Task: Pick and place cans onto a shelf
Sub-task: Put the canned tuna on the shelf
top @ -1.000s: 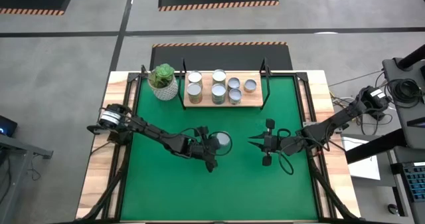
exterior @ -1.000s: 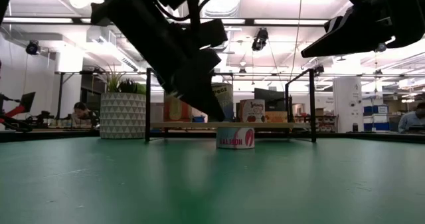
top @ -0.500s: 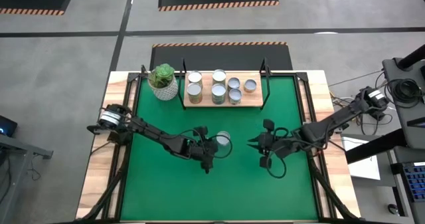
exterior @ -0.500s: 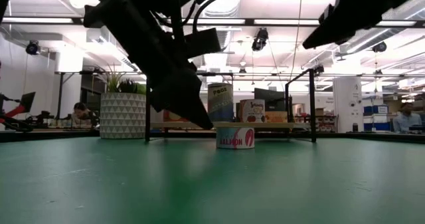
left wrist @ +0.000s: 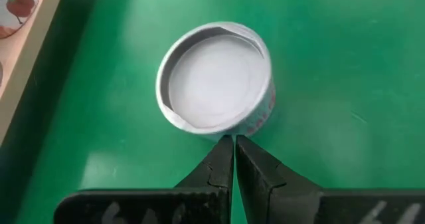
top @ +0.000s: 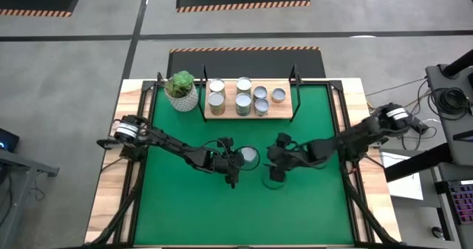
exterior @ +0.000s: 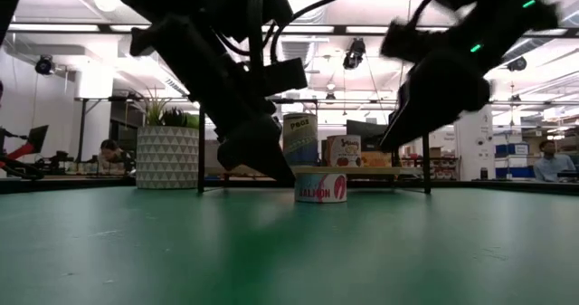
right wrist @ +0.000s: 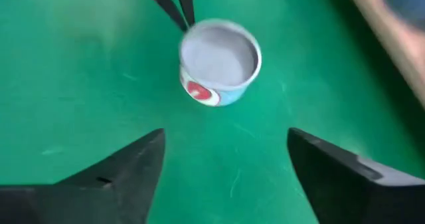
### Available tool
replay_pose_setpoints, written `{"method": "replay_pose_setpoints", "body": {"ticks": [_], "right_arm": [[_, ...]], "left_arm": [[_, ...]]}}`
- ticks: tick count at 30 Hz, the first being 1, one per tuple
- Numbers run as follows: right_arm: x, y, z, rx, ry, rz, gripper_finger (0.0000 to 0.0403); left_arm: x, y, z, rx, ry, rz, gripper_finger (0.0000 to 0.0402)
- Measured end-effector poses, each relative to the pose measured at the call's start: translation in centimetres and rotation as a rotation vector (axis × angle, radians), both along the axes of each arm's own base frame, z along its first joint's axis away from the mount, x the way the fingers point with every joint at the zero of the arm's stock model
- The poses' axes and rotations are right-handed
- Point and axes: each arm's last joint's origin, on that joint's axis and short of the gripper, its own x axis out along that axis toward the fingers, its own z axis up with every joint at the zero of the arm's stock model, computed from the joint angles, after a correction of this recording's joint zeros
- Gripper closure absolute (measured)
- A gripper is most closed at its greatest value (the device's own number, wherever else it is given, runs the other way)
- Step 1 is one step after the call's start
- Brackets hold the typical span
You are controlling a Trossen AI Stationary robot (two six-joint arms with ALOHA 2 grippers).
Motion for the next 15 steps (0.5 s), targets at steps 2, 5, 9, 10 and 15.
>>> {"method": "replay_pose_setpoints", "body": {"ticks": [2,5,9,10,15], "right_arm": [[1.0,-0.8,-0.6,0.043,0.036,0.015,0.0069],[2.4,-1.7,-1.4,0.079,0.079,0.047,0.0042],[4.2,-2.6,-1.7,0.071,0.109,0.090,0.0035],[4.6,-2.8,-1.6,0.072,0.109,0.105,0.0035],[6.7,-3.6,-1.2,0.062,0.124,0.128,0.0035]], "left_arm": [[0.1,0.1,-0.1,-0.002,-0.008,0.002,0.0402],[0.2,0.1,-0.2,-0.002,-0.009,0.003,0.0402],[0.3,0.1,-0.1,-0.007,-0.027,0.003,0.0402],[0.4,0.1,-0.1,-0.008,-0.033,0.005,0.0401],[0.4,0.1,0.0,-0.013,-0.038,0.007,0.0401]]}}
